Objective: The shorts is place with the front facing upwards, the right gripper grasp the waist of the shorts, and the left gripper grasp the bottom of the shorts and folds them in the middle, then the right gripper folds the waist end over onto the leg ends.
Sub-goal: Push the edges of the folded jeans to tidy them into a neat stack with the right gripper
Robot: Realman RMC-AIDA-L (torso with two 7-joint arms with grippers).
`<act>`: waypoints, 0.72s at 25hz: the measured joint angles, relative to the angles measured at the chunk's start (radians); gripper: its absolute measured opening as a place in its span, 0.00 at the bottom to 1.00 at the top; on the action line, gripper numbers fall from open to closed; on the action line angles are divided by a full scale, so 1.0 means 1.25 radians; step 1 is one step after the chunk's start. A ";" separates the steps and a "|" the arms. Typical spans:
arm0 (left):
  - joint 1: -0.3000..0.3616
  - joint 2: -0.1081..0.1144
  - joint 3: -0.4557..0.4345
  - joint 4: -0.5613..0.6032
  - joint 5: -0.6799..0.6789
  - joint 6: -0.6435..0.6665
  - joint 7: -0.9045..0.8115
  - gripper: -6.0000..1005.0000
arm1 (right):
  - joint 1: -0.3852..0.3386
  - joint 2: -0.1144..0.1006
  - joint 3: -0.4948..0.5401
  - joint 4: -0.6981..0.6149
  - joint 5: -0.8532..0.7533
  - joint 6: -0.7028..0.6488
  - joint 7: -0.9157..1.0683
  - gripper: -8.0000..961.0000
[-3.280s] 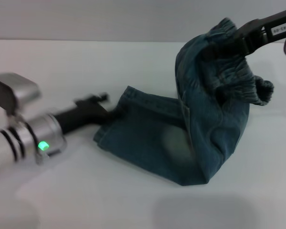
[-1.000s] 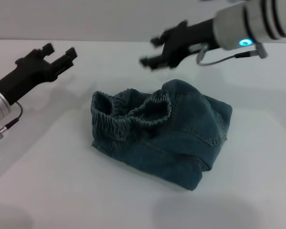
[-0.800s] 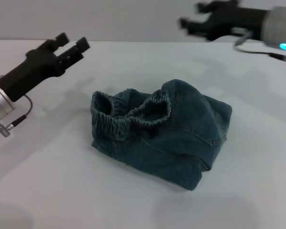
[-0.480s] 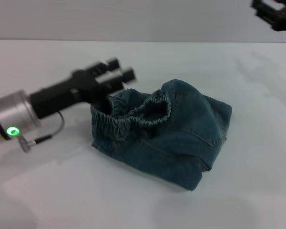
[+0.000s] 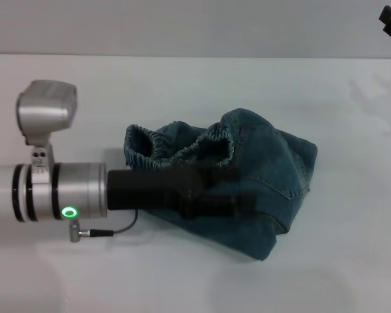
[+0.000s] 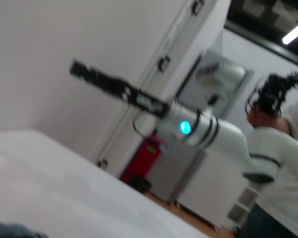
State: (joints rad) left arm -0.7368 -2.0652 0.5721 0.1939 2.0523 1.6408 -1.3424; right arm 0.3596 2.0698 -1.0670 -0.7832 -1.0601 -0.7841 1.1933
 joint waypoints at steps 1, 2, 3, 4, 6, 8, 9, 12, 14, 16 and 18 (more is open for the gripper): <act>0.000 0.000 0.000 0.000 0.000 0.000 0.000 0.79 | 0.000 0.000 0.000 0.001 0.001 -0.003 0.000 0.61; 0.000 0.000 0.000 0.000 0.000 0.000 0.000 0.79 | 0.000 0.000 0.000 0.003 0.001 -0.006 0.000 0.61; -0.005 -0.001 0.024 -0.003 0.000 -0.011 -0.011 0.79 | 0.000 0.000 0.001 0.007 0.001 -0.011 -0.001 0.61; -0.010 -0.003 0.051 -0.017 -0.001 -0.050 -0.026 0.79 | -0.001 0.000 0.001 0.009 0.002 -0.014 -0.001 0.61; -0.010 -0.004 0.050 -0.024 -0.002 -0.064 -0.026 0.79 | -0.001 0.000 0.001 0.020 0.002 -0.024 -0.001 0.61; -0.009 -0.004 0.049 -0.029 -0.003 -0.083 -0.027 0.79 | -0.001 0.001 0.001 0.025 0.002 -0.027 -0.001 0.62; -0.009 -0.004 0.049 -0.033 -0.003 -0.105 -0.027 0.76 | 0.000 0.001 0.001 0.029 0.002 -0.029 -0.001 0.62; -0.015 -0.005 0.052 -0.055 -0.003 -0.169 -0.027 0.69 | 0.000 0.001 0.001 0.041 0.002 -0.040 -0.002 0.61; -0.024 -0.006 0.054 -0.075 -0.001 -0.212 -0.025 0.66 | -0.003 0.001 0.001 0.045 0.002 -0.050 -0.002 0.61; -0.030 -0.008 0.054 -0.085 -0.001 -0.231 -0.019 0.65 | -0.006 0.000 0.002 0.046 0.002 -0.057 -0.002 0.61; -0.034 -0.009 0.047 -0.086 -0.003 -0.237 -0.017 0.64 | -0.009 0.000 0.002 0.048 0.002 -0.062 -0.002 0.61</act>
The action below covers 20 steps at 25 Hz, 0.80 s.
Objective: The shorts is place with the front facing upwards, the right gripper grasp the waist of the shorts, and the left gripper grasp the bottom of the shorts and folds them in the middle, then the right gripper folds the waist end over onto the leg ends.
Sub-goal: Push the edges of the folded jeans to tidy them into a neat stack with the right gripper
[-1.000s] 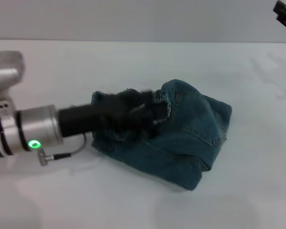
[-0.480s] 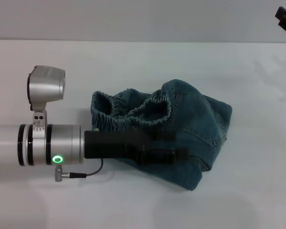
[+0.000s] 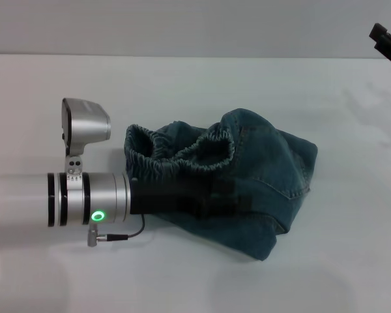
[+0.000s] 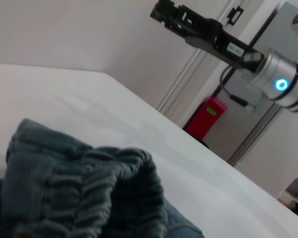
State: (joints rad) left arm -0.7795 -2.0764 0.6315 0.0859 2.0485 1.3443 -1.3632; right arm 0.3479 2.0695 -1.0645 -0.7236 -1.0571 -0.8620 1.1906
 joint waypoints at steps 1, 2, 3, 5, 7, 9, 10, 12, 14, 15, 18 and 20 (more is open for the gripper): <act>-0.002 0.000 -0.005 0.000 0.000 -0.001 0.000 0.63 | -0.001 0.000 0.000 0.003 0.000 -0.002 0.000 0.61; -0.005 0.000 -0.016 0.000 -0.001 -0.001 0.001 0.62 | -0.001 0.000 0.000 0.007 0.000 -0.004 0.000 0.61; -0.007 0.000 -0.020 0.000 -0.001 -0.001 0.001 0.62 | -0.002 0.000 0.000 0.016 0.000 -0.006 0.000 0.61; -0.012 0.000 -0.035 0.000 -0.002 0.002 0.002 0.61 | -0.002 0.000 0.000 0.019 0.000 -0.007 0.000 0.61; -0.016 0.000 -0.049 -0.001 -0.003 0.003 0.006 0.60 | -0.002 0.000 0.000 0.022 -0.002 -0.009 0.000 0.61; -0.019 0.000 -0.066 -0.005 -0.004 0.000 0.019 0.60 | -0.002 0.000 0.000 0.026 -0.002 -0.015 0.000 0.61; -0.019 0.000 -0.074 -0.007 -0.005 -0.002 0.025 0.60 | -0.002 0.000 0.000 0.028 -0.001 -0.021 0.000 0.61; -0.019 0.000 -0.107 -0.017 -0.006 -0.003 0.053 0.60 | -0.003 0.000 0.003 0.031 -0.001 -0.030 0.000 0.61; -0.018 0.001 -0.130 -0.024 -0.006 -0.007 0.078 0.60 | -0.004 0.000 0.007 0.033 -0.001 -0.043 0.000 0.61; -0.018 0.001 -0.130 -0.024 -0.006 -0.007 0.078 0.60 | -0.005 0.001 0.008 0.034 0.000 -0.050 0.000 0.61; -0.014 0.003 -0.187 -0.030 -0.007 -0.085 0.113 0.60 | -0.014 0.003 0.014 0.033 0.000 -0.083 0.000 0.61; -0.015 0.003 -0.190 -0.031 -0.007 -0.104 0.113 0.60 | -0.022 0.004 0.028 0.028 0.001 -0.118 0.000 0.61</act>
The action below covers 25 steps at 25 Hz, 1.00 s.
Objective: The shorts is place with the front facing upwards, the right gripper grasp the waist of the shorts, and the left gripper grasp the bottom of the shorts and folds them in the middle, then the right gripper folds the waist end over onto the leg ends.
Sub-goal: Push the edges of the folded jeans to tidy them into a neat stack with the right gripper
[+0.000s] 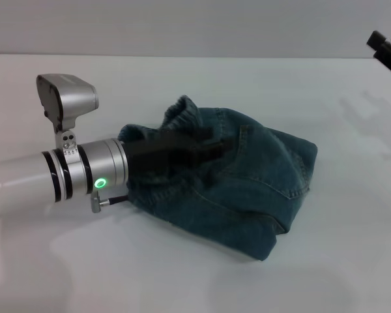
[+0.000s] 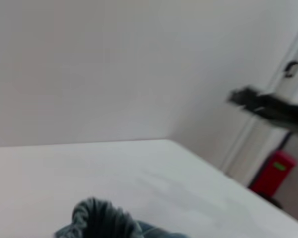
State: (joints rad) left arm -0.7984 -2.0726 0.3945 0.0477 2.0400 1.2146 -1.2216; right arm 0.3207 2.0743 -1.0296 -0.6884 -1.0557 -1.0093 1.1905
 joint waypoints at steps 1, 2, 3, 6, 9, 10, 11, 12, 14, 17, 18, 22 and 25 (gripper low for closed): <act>0.000 0.000 0.000 0.000 0.000 0.000 0.000 0.60 | -0.003 0.000 0.009 0.000 0.000 -0.019 0.001 0.61; -0.001 0.000 -0.002 0.000 0.000 -0.018 0.000 0.60 | -0.006 0.001 0.019 0.000 0.001 -0.033 0.002 0.61; -0.001 0.001 -0.005 0.002 0.000 -0.063 0.003 0.60 | -0.011 0.001 0.036 0.004 0.001 -0.061 0.004 0.61; -0.001 0.001 -0.007 0.003 0.000 -0.090 0.008 0.60 | -0.017 0.001 0.047 0.005 0.001 -0.078 0.005 0.61; -0.001 0.000 -0.014 0.001 -0.017 -0.150 0.062 0.60 | -0.022 0.001 0.051 0.005 0.001 -0.088 0.005 0.61; -0.001 0.000 -0.017 0.001 -0.022 -0.154 0.073 0.60 | -0.023 0.001 0.051 0.006 0.001 -0.091 0.005 0.61; -0.001 0.000 -0.017 0.001 -0.022 -0.154 0.073 0.60 | -0.023 0.001 0.051 0.008 0.001 -0.092 0.005 0.61; -0.001 0.000 -0.017 0.001 -0.022 -0.154 0.073 0.60 | -0.023 0.001 0.051 0.010 0.002 -0.093 0.004 0.61; 0.001 -0.001 -0.047 -0.002 -0.047 -0.165 0.140 0.60 | -0.023 0.001 0.051 0.012 0.002 -0.095 0.003 0.61; 0.007 -0.002 -0.103 -0.020 -0.051 -0.193 0.214 0.60 | -0.023 0.001 0.047 0.012 0.002 -0.105 0.002 0.61; 0.010 -0.001 -0.125 -0.028 -0.051 -0.202 0.241 0.60 | -0.023 0.001 0.047 0.012 0.002 -0.112 0.002 0.61; 0.020 0.001 -0.177 -0.038 -0.051 -0.206 0.281 0.60 | -0.021 -0.003 0.044 0.012 -0.015 -0.167 0.002 0.61; 0.054 0.004 -0.304 -0.038 -0.051 -0.148 0.331 0.60 | -0.013 -0.006 0.043 0.004 -0.073 -0.249 0.011 0.61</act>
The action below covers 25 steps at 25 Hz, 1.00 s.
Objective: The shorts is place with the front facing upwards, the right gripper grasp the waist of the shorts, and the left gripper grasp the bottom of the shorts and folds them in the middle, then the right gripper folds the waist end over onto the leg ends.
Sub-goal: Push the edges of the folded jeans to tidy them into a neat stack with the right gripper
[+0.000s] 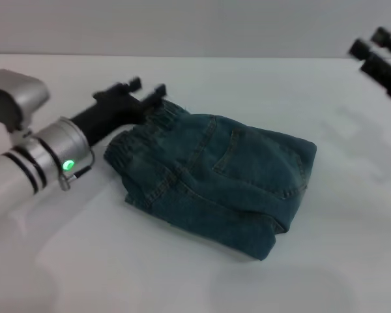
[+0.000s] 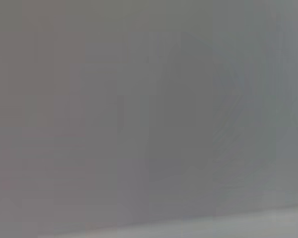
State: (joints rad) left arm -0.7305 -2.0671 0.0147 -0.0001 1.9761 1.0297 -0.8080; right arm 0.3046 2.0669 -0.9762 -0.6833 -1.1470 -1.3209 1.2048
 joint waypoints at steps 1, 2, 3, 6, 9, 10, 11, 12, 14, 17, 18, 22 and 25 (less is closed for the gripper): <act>0.000 0.000 0.000 0.000 0.000 0.000 0.000 0.60 | 0.003 -0.001 0.000 -0.009 -0.030 -0.032 0.011 0.61; 0.000 0.000 0.000 0.000 0.000 0.000 0.000 0.60 | 0.006 -0.002 0.000 -0.023 -0.066 -0.069 0.033 0.61; 0.017 0.001 -0.059 0.000 0.000 0.040 0.030 0.60 | 0.009 -0.003 0.000 -0.036 -0.098 -0.101 0.057 0.61; 0.050 0.002 -0.168 0.000 0.000 0.109 0.082 0.60 | 0.029 -0.013 0.000 -0.074 -0.192 -0.201 0.155 0.61; 0.067 0.003 -0.217 -0.001 0.000 0.136 0.098 0.60 | 0.071 -0.033 0.001 -0.093 -0.285 -0.300 0.259 0.61; 0.067 0.003 -0.217 -0.001 0.000 0.136 0.098 0.60 | 0.107 -0.046 0.001 -0.094 -0.361 -0.356 0.319 0.61; 0.076 0.005 -0.239 0.000 0.000 0.141 0.099 0.60 | 0.107 -0.046 0.001 -0.094 -0.361 -0.356 0.319 0.61; 0.078 0.006 -0.242 0.001 0.001 0.141 0.099 0.60 | 0.124 -0.051 0.000 -0.092 -0.396 -0.376 0.343 0.61; 0.079 0.006 -0.242 0.001 0.001 0.142 0.099 0.60 | 0.161 -0.055 0.001 -0.089 -0.491 -0.405 0.391 0.61; 0.080 0.006 -0.243 0.001 0.001 0.142 0.108 0.60 | 0.202 -0.048 0.003 -0.088 -0.622 -0.414 0.445 0.61; 0.080 0.005 -0.244 0.000 0.001 0.142 0.114 0.60 | 0.210 -0.044 0.003 -0.087 -0.654 -0.412 0.454 0.61; 0.081 0.004 -0.244 -0.001 0.001 0.142 0.121 0.60 | 0.235 -0.034 0.003 -0.071 -0.745 -0.407 0.480 0.61; 0.082 0.003 -0.244 -0.001 0.001 0.142 0.121 0.60 | 0.249 -0.034 0.002 -0.049 -0.766 -0.406 0.482 0.61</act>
State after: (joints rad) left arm -0.6274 -2.0627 -0.2904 -0.0018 1.9774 1.2068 -0.6567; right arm 0.6156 2.0246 -0.9734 -0.7445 -2.1049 -1.8284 1.8070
